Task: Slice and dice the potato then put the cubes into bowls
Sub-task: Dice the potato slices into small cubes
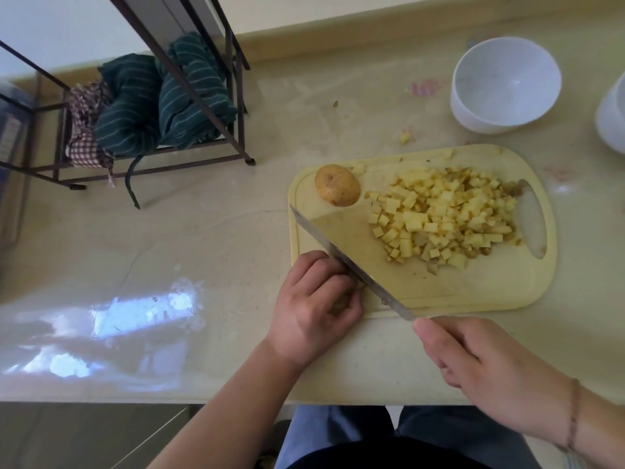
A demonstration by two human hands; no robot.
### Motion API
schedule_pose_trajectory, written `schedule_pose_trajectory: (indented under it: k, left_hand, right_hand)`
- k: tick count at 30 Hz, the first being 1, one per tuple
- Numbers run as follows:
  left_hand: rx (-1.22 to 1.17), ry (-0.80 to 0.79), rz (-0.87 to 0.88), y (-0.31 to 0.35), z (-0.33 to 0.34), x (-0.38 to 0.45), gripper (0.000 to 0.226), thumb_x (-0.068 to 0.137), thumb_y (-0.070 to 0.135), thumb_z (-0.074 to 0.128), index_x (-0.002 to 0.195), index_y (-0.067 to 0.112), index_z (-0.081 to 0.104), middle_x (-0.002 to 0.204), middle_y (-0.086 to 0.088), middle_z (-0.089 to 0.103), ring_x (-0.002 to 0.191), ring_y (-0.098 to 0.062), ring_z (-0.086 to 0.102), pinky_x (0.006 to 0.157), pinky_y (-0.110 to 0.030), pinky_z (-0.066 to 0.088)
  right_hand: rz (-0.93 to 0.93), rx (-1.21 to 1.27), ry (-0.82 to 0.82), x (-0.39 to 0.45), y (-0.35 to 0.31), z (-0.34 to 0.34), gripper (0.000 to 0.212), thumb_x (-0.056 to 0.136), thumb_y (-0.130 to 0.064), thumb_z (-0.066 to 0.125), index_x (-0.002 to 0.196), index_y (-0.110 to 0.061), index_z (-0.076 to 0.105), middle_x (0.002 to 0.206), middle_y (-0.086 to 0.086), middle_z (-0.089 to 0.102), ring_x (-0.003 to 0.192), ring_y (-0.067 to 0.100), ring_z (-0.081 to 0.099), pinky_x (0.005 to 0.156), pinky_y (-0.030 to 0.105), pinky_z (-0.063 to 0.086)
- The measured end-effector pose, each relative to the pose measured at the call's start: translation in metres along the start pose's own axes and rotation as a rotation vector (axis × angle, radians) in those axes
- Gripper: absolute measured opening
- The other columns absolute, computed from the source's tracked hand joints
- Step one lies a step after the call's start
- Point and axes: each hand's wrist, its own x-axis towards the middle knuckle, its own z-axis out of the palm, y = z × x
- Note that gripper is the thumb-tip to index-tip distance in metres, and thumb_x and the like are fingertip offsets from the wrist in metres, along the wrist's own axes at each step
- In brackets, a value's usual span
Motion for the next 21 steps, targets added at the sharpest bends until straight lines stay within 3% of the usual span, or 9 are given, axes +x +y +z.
schedule_pose_trajectory:
  k: [3,6,9,14,21]
  left_hand:
    - [0.004,0.006,0.008,0.001,-0.001,0.001,0.01,0.081,0.006,0.081,0.077,0.0,0.073,0.088,-0.011,0.068,0.092,-0.027,0.058,0.085,-0.033,0.052]
    - [0.009,0.005,0.011,0.002,-0.002,0.0,0.01,0.08,0.005,0.082,0.077,0.001,0.073,0.087,-0.011,0.067,0.092,-0.027,0.058,0.084,-0.033,0.052]
    - [0.01,0.007,0.006,0.003,-0.003,0.0,0.011,0.079,0.005,0.083,0.077,0.001,0.073,0.088,-0.011,0.068,0.092,-0.027,0.058,0.083,-0.035,0.052]
    - [0.025,0.017,0.003,0.004,-0.007,-0.005,0.01,0.084,0.007,0.081,0.08,0.0,0.075,0.089,-0.012,0.068,0.093,-0.027,0.058,0.084,-0.036,0.053]
    - [0.002,0.003,-0.006,0.002,-0.004,-0.008,0.006,0.086,0.004,0.078,0.084,-0.002,0.076,0.092,-0.012,0.072,0.091,-0.033,0.064,0.082,-0.041,0.054]
  right_hand:
    - [0.04,0.062,-0.006,-0.003,0.001,-0.011,0.066,0.077,-0.079,0.033,0.062,-0.016,0.039,0.05,-0.004,0.031,0.046,0.01,0.028,0.046,0.02,0.028]
    - [0.103,0.156,-0.009,-0.007,0.001,-0.023,0.066,0.088,-0.067,0.033,0.067,-0.004,0.037,0.052,-0.001,0.025,0.04,0.009,0.021,0.037,0.011,0.022]
    - [0.126,0.169,-0.037,-0.007,0.003,-0.03,0.06,0.087,-0.056,0.036,0.07,0.001,0.035,0.053,0.001,0.024,0.039,0.007,0.019,0.035,0.011,0.021]
    - [0.083,0.123,-0.056,-0.015,-0.006,-0.021,0.063,0.077,-0.077,0.035,0.061,-0.017,0.039,0.048,-0.004,0.029,0.043,0.008,0.024,0.041,0.015,0.025]
    - [0.003,0.037,-0.058,-0.021,-0.001,-0.008,0.079,0.074,-0.085,0.033,0.071,-0.006,0.038,0.052,-0.001,0.03,0.049,0.009,0.028,0.05,0.028,0.027]
